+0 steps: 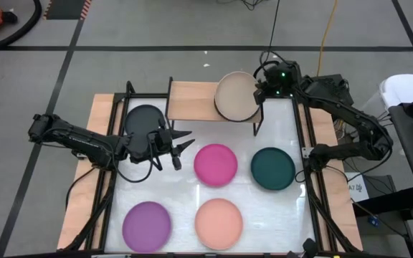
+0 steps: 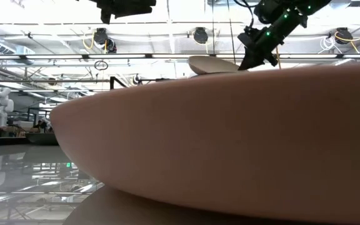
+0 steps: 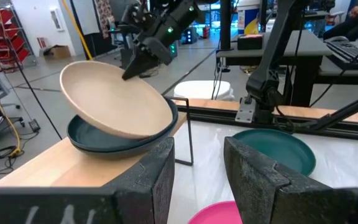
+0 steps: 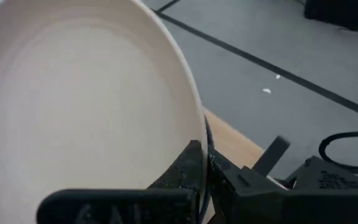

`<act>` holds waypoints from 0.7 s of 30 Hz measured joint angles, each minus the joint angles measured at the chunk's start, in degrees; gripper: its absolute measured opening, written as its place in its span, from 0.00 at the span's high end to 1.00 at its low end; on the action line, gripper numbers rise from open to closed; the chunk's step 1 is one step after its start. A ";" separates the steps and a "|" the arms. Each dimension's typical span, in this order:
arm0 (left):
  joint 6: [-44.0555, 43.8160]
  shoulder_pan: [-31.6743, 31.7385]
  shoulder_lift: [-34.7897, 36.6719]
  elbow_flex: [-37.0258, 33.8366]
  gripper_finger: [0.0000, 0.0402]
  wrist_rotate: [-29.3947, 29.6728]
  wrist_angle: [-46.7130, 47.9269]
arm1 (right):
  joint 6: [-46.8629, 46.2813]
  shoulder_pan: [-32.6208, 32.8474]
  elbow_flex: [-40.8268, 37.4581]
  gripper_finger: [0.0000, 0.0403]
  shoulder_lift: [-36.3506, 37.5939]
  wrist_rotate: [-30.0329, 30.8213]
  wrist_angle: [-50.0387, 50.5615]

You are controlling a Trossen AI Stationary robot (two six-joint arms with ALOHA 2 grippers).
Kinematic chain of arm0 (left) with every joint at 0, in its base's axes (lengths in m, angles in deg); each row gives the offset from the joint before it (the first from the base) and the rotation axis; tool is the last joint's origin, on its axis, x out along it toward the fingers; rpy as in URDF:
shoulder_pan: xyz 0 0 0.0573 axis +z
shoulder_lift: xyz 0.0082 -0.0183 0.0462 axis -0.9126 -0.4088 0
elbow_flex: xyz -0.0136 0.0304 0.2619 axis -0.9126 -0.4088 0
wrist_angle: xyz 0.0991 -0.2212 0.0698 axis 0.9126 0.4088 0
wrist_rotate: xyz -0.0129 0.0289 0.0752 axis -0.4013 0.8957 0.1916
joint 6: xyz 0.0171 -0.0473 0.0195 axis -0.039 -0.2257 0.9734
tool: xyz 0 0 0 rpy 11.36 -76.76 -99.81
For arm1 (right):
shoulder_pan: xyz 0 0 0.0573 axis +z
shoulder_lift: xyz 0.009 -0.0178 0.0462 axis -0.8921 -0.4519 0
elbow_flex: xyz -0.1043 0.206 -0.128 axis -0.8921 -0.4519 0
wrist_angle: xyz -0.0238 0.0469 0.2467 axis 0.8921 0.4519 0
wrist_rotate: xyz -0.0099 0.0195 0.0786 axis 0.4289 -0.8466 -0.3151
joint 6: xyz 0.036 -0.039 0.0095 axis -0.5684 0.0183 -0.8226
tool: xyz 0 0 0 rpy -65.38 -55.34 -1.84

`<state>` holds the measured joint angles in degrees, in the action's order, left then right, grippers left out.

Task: Place and stack plates onto a shelf
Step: Stack the brown plate on top of the dark green plate on the shelf, then stack the pink plate on top of the brown plate on the shelf

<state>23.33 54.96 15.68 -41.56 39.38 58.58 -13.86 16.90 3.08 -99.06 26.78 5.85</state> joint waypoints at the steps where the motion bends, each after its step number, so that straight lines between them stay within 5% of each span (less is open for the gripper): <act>1: -0.07 -0.01 0.00 0.00 0.64 0.00 -0.01 | 0.40 0.00 -0.40 0.97 0.00 0.04 -0.17; 13: 1.25 0.01 0.00 0.00 0.64 0.00 -0.01 | 4.23 0.09 -2.35 0.71 1.04 -0.13 -1.68; 21: 1.15 0.00 0.00 0.00 0.64 0.00 -0.05 | 5.57 0.25 -2.37 0.68 10.62 -0.13 -1.68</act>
<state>24.48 54.97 15.68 -41.56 39.38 58.53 -8.29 17.14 0.71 -88.44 26.65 4.17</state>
